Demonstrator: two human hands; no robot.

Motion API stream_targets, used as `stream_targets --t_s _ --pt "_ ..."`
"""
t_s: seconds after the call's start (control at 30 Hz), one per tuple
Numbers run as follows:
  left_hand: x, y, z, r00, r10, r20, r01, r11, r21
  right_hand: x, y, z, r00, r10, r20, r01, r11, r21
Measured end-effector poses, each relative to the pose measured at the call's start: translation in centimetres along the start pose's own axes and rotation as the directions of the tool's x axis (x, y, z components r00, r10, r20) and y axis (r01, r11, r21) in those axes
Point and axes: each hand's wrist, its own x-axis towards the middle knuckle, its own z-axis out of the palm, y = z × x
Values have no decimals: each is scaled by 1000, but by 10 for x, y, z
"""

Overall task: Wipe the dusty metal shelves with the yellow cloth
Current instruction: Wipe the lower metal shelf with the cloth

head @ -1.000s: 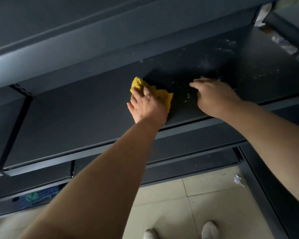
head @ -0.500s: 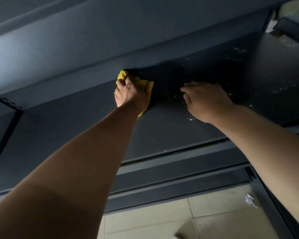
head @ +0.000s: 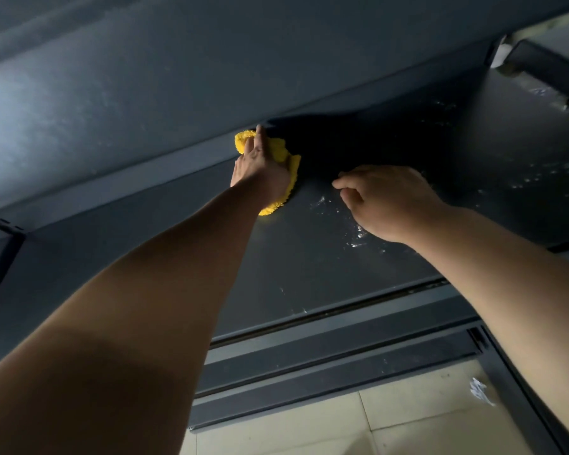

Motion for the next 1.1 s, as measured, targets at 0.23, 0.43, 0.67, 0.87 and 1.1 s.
stream_targets --t_s 0.23,0.43,0.67,0.87,1.1 --pt "-9 33 12 944 297 143 -307 951 50 -9 7 -2 1000 -6 27 3 995 96" --pt "-46 32 15 913 385 136 -388 922 -6 -33 37 -12 980 43 -192 -35 998 44" --pt "-94 18 8 950 302 84 -305 952 27 -57 50 -20 983 80 -166 -81 997 1" --pt "-98 48 25 998 58 -31 -54 993 102 -81 80 -34 971 154 -183 -170 983 -72" --pt "-42 90 46 990 -96 -104 99 995 20 -87 121 -41 964 184 -189 -219 959 -180"
